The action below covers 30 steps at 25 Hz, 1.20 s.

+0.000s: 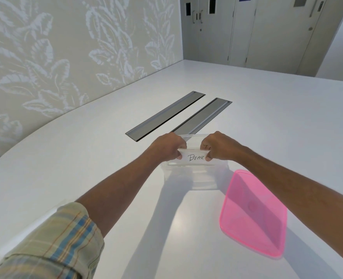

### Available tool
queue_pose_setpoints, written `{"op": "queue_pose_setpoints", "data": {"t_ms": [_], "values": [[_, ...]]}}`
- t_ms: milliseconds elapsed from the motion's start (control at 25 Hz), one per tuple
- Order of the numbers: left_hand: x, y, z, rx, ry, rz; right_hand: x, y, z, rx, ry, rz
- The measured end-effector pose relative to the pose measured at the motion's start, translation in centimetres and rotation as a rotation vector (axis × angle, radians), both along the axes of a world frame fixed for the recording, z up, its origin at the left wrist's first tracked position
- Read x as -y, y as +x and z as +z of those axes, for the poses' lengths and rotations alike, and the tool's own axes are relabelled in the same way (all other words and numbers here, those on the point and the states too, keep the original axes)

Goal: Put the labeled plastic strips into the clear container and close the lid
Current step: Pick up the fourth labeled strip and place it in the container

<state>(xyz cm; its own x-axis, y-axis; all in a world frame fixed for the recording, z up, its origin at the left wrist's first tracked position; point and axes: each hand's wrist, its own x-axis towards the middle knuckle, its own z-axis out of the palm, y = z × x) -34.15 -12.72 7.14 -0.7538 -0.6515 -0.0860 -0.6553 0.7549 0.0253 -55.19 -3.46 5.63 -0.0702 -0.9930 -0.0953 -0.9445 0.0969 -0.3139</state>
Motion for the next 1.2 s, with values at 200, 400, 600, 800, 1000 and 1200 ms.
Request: {"op": "queue_pose_setpoints", "data": {"t_ms": [200,400,600,800,1000,1200], "values": [[0.6,-0.3,-1.7,0.057,0.06,-0.012,0.2,0.4,-1.3,-0.054,0.056,0.07],[0.5,-0.2,-2.6,0.105,0.058,-0.064,0.1,0.7,-2.0,-0.095,0.066,0.126],[0.5,-0.3,-2.7,0.128,0.088,-0.087,0.2,1.0,-1.9,-0.081,0.119,0.137],[0.8,-0.8,-2.6,0.148,0.127,-0.086,0.7,1.1,-1.7,-0.085,0.179,0.183],[0.8,-0.8,-3.0,0.156,0.155,-0.069,0.9,1.2,-2.0,-0.111,0.18,0.208],[0.8,-0.8,-2.9,0.16,0.168,-0.071,0.9,1.1,-2.0,-0.103,0.175,0.209]]}}
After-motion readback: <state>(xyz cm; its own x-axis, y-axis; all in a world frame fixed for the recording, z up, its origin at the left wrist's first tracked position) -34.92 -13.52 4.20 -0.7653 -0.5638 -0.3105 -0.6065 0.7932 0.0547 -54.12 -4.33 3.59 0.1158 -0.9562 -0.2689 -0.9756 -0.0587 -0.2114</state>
